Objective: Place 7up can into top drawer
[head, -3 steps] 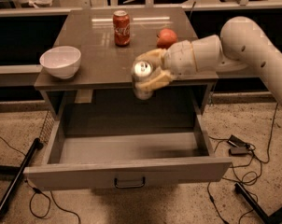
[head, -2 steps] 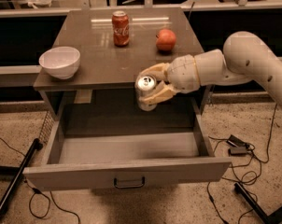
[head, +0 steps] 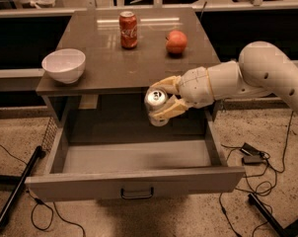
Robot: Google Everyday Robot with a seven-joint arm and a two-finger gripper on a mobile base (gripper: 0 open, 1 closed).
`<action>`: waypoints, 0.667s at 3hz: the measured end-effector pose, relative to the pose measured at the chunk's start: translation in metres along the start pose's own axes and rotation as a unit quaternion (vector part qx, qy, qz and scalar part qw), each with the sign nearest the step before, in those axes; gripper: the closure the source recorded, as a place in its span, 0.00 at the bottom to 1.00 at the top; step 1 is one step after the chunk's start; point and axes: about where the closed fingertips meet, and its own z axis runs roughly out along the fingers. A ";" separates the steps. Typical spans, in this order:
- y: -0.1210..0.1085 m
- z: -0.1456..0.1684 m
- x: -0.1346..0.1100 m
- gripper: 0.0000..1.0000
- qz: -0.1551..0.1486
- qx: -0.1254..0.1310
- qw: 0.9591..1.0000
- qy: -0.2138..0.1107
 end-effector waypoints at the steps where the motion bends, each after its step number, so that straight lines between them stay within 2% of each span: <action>1: 0.011 0.010 0.043 1.00 0.047 0.023 0.998 -0.029; 2: 0.021 0.029 0.096 1.00 0.110 0.027 0.992 -0.062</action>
Offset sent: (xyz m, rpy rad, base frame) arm 0.0189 -0.0276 -0.1472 0.2223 0.2621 -0.1450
